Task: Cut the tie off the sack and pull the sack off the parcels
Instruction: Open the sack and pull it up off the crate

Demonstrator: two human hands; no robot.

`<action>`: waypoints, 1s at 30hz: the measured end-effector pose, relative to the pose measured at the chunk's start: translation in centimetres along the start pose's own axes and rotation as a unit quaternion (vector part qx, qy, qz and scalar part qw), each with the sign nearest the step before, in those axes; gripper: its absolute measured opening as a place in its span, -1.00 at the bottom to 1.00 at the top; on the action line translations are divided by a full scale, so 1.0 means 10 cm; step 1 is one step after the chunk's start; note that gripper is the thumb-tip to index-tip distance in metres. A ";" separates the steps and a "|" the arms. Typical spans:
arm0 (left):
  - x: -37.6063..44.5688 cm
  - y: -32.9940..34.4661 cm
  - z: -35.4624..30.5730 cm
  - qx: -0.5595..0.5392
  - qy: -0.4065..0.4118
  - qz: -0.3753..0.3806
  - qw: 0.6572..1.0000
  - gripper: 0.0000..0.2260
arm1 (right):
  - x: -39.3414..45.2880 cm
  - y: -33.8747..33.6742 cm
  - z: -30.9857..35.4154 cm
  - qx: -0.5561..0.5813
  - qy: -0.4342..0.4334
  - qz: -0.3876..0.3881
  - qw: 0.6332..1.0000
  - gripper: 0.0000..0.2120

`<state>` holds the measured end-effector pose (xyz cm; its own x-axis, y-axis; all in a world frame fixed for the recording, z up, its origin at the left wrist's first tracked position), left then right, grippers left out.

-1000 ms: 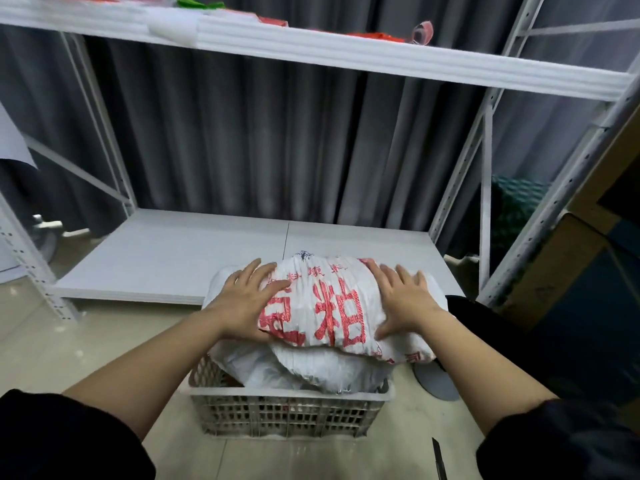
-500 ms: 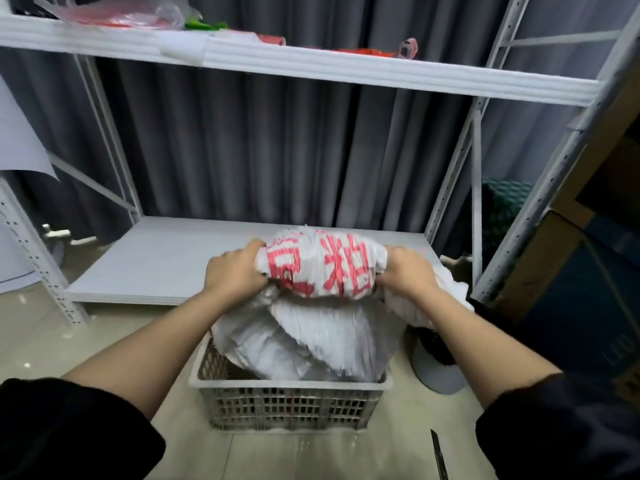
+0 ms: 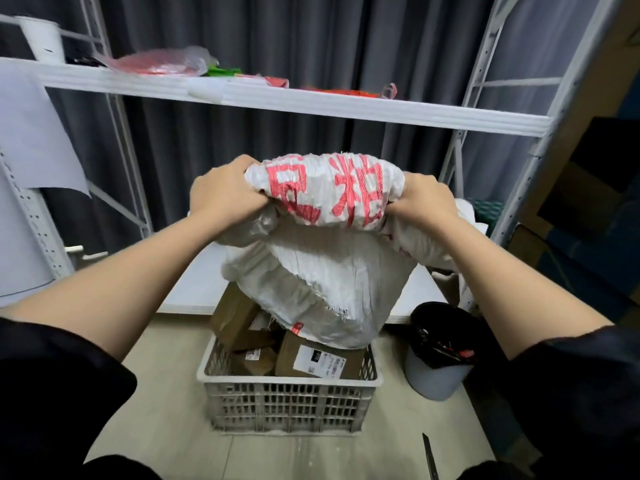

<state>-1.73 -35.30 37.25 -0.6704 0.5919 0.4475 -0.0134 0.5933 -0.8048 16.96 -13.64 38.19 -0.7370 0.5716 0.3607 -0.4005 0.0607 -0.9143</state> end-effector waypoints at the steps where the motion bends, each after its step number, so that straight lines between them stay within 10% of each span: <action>1: -0.01 -0.09 -0.02 -0.007 0.003 -0.011 1.000 -0.59 | -0.01 -0.11 0.03 0.003 -0.002 -0.014 1.000 -0.71; 30: -0.50 -1.11 0.71 -0.009 0.017 -0.252 0.968 -0.42 | -0.11 -0.36 1.13 0.000 -0.127 -0.228 0.965 -0.84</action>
<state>-3.45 -48.70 41.15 -0.5568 0.2435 0.7942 -0.3187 0.8203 -0.4749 13.07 -23.77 43.15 -0.5930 0.2671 0.7596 -0.7153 0.2584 -0.6493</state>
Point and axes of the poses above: each hand's wrist, its own x-axis towards the middle knuckle, its own y-axis out of the palm, z = x × y, the point moved 7 cm from there along x, towards the middle knuckle, and after that the axes turned 8 degrees about z, right-handed, at the moved point
